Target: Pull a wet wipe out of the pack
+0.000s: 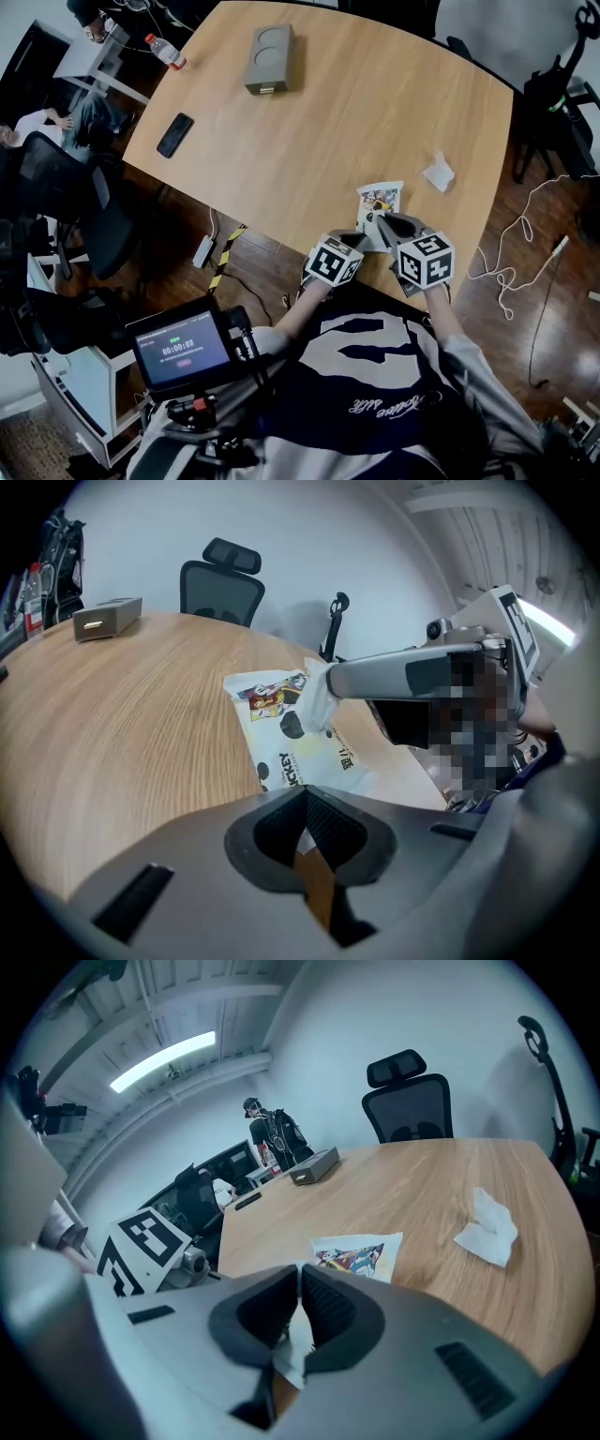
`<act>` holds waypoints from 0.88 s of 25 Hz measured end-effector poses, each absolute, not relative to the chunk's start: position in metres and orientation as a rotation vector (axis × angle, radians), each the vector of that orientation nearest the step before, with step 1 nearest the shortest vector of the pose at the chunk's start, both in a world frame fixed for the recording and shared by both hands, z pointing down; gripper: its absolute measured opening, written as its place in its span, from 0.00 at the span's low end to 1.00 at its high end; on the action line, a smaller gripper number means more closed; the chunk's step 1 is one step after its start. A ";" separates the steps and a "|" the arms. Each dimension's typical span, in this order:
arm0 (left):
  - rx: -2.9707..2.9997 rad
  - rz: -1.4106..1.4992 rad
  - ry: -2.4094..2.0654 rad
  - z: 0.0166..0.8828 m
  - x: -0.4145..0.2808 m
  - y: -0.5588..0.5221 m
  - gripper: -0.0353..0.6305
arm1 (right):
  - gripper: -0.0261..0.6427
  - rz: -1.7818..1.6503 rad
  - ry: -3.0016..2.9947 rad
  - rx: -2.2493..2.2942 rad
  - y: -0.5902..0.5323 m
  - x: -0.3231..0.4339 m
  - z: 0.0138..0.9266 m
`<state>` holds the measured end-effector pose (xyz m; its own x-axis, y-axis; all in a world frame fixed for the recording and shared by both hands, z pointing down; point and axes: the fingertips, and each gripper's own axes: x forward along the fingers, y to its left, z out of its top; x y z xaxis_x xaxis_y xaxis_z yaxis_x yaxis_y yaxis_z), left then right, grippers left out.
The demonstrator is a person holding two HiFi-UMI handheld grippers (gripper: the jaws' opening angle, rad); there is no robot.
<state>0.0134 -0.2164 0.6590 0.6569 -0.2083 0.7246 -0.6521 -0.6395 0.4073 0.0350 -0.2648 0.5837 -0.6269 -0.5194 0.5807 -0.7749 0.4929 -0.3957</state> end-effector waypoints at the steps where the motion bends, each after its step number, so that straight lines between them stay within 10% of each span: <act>1: 2.200 0.853 -0.665 0.659 0.013 -0.217 0.06 | 0.05 0.904 -2.359 1.077 -0.264 0.035 0.582; 22: 2.238 0.684 -0.715 0.640 0.011 -0.207 0.06 | 0.05 0.859 -2.559 1.228 -0.244 0.048 0.499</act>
